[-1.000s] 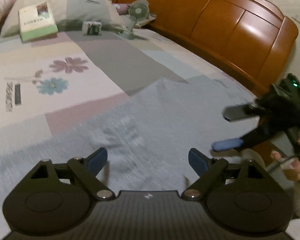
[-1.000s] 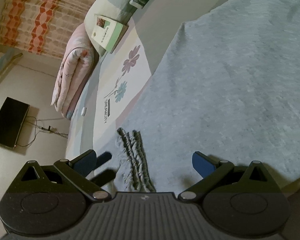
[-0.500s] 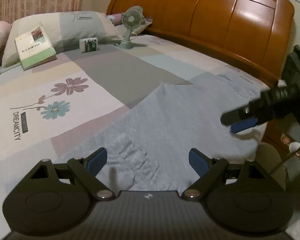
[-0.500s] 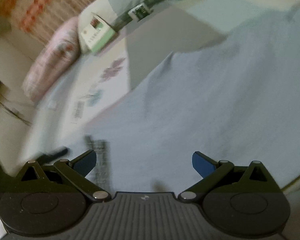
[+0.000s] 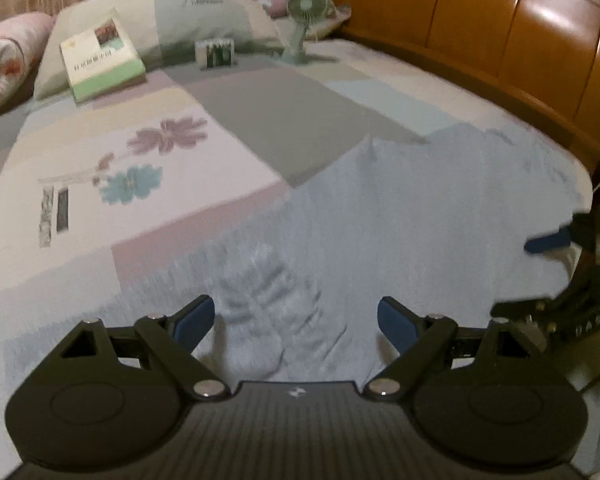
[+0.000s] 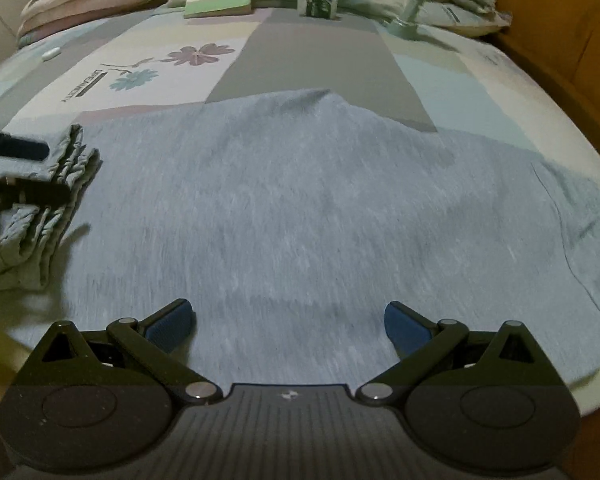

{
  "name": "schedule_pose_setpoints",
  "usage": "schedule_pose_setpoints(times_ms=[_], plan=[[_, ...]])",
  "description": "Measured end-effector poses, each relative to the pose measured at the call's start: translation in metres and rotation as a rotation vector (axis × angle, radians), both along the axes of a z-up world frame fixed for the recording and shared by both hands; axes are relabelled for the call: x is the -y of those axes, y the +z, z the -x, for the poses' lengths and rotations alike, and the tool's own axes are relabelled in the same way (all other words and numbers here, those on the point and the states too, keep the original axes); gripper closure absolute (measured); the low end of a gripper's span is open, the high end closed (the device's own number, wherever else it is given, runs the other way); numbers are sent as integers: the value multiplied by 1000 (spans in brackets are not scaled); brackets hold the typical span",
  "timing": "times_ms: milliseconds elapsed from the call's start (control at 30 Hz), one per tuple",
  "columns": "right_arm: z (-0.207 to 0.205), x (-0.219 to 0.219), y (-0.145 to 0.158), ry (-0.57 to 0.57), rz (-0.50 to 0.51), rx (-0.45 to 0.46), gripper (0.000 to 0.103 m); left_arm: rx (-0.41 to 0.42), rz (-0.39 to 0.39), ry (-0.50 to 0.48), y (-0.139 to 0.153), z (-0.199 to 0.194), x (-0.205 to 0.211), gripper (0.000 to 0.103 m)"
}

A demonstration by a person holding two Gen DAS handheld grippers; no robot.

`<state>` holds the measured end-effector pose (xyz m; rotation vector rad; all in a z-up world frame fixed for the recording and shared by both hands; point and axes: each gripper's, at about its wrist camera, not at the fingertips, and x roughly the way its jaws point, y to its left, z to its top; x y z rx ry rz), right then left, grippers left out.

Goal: Fold clothes
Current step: 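Move the open right gripper across the sweatpants toward the cuffs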

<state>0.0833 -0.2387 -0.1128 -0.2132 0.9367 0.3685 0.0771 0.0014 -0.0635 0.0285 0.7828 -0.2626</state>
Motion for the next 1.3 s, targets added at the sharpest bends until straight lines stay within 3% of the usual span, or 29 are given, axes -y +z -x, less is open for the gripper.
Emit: schedule_pose_setpoints(times_ms=[133, 233, 367, 500, 767, 867, 1033, 1200, 1300], plan=[[-3, 22, 18, -60, -40, 21, 0, 41, 28, -68, 19, -14, 10, 14], [-17, 40, 26, -123, -21, 62, 0, 28, 39, -115, 24, -37, 27, 14], [-35, 65, 13, -224, -3, 33, 0, -16, 25, -167, 24, -62, 59, 14], [-32, 76, -1, -231, -22, 18, 0, -66, 46, -212, 11, -84, 80, 14], [-25, 81, -5, -228, -55, 60, 0, -164, 35, -105, -23, -120, 82, 13], [-23, 83, -6, -230, -69, 76, 0, -185, 69, -102, -13, -126, 83, 13], [-28, 92, 11, -248, -99, 110, 0, -137, 179, -209, 9, -137, 109, 13], [-34, 105, 20, -270, -81, 156, 0, -154, 254, -291, -5, -160, 149, 13], [-38, 115, 16, -291, -85, 144, 0, -133, 265, -271, -16, -172, 157, 13]])
